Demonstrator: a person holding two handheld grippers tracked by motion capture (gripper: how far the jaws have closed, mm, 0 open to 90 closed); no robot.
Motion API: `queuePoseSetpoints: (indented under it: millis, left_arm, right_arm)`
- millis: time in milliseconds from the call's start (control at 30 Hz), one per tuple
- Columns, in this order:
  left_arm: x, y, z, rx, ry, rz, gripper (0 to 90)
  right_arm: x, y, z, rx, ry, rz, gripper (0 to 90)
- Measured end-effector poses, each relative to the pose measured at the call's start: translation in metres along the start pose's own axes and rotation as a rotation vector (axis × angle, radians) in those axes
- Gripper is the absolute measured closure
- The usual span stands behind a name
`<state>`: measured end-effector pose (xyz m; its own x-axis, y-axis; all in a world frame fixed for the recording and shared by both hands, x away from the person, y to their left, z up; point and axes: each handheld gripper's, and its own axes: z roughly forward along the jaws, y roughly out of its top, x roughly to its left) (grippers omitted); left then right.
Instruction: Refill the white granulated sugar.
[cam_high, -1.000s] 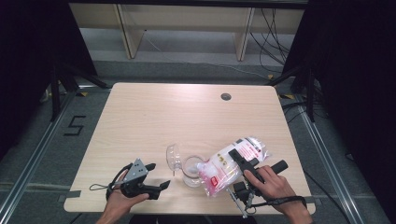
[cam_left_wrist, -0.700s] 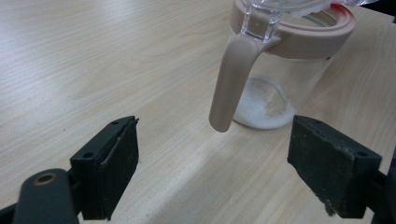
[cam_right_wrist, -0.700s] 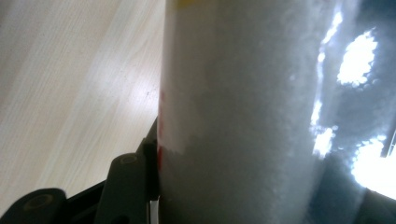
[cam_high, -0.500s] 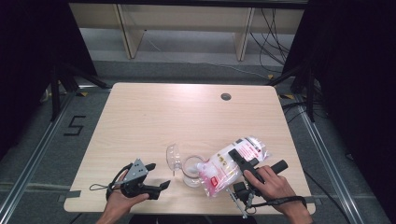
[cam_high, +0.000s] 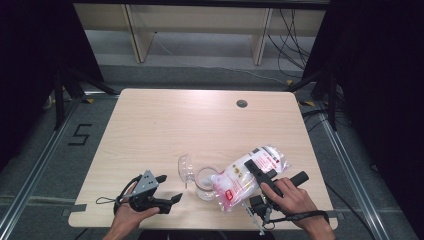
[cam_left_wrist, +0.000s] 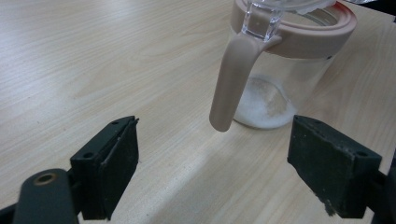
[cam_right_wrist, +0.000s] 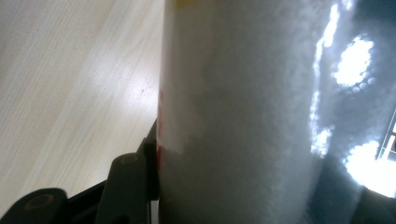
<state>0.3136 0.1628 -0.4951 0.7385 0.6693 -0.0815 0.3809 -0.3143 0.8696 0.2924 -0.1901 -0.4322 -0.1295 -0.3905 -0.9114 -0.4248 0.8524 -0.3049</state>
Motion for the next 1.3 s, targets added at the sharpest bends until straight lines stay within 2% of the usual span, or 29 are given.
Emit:
queuePoseSetpoints:
  millis: [233,500,533,600,700,900,1300]
  left_arm:
    - [0.0,0.0,0.0001,-0.001,0.0,-0.002,16.1]
    - [0.0,0.0,0.0,-0.001,0.0,-0.002,16.1]
    - [0.0,0.0001,0.0,-0.001,0.0,-0.002,16.1]
    - [0.0,0.0001,-0.0001,-0.001,0.001,-0.001,16.1]
    - [0.0001,0.0,0.0001,-0.001,0.001,-0.001,16.1]
    - [-0.0001,0.0001,0.0,-0.001,0.001,-0.002,16.1]
    - [0.0,0.0,0.0,0.001,0.001,0.0,16.1]
  right_arm:
    - [0.0002,0.0005,0.001,-0.008,0.003,-0.013,52.5]
    - [0.0005,0.0003,0.0,-0.005,0.003,0.003,52.6]
    - [0.0012,0.0003,0.0003,-0.01,-0.008,0.006,52.6]
    - [0.0002,0.0004,0.0008,-0.018,-0.009,-0.005,52.7]
    - [0.0019,0.0005,0.0001,-0.008,0.003,0.014,52.7]
    - [-0.0004,0.0007,0.0007,-0.019,-0.004,-0.013,52.9]
    - [-0.0003,0.0006,0.0,-0.022,-0.011,-0.008,53.3]
